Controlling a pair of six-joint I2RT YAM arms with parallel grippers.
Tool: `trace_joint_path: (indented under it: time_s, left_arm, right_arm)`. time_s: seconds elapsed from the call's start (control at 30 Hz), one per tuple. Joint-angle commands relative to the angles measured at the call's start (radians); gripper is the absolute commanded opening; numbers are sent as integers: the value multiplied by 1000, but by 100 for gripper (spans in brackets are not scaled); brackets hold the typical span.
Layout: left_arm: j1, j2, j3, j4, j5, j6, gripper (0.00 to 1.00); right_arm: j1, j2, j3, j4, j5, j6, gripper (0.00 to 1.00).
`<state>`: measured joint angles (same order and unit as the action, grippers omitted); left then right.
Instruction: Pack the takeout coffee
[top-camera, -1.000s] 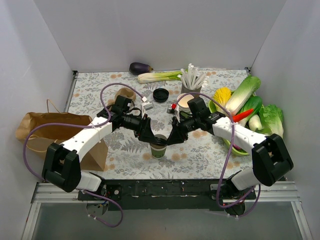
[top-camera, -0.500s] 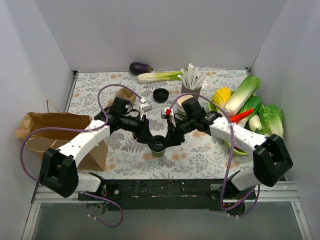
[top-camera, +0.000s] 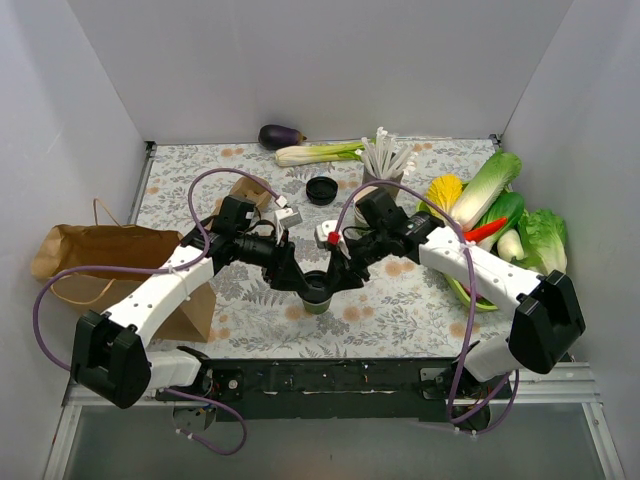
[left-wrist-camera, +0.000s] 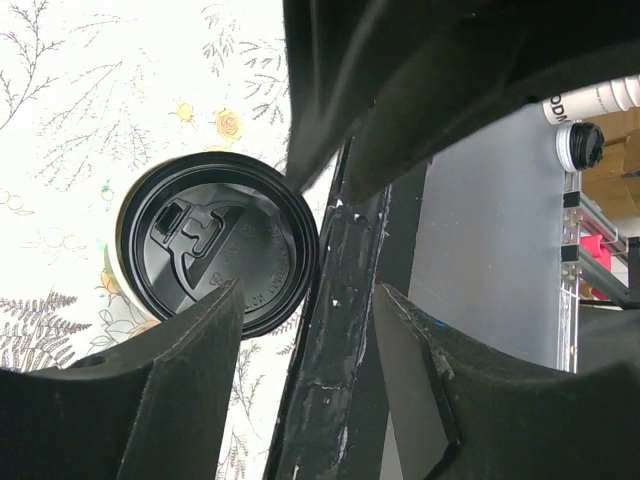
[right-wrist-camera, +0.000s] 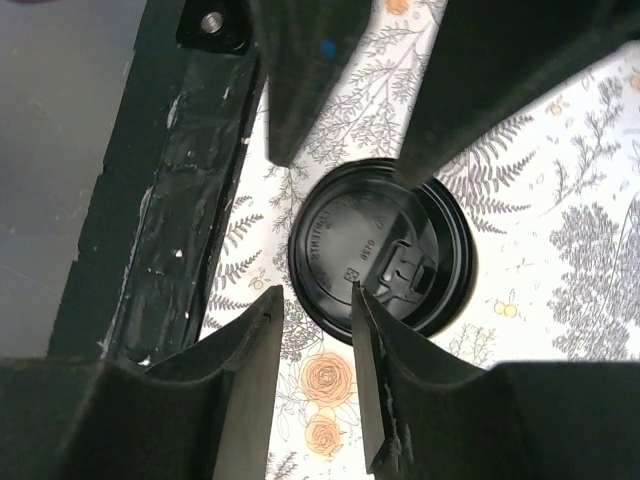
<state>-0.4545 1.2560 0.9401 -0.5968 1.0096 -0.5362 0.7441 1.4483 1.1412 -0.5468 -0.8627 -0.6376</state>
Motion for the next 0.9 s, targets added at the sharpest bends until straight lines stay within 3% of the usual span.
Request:
trace_joint_path:
  time_s: [0.0, 0.2, 0.87]
  left_arm:
    - [5, -32, -9, 29, -20, -33, 54]
    - [25, -47, -7, 34, -32, -50, 54]
    - [56, -86, -40, 60, -35, -74, 54]
  right_arm:
    - [49, 4, 68, -169, 28, -264, 42]
    - [124, 18, 80, -229, 112, -379, 42]
    - [179, 23, 51, -162, 237, -364, 32]
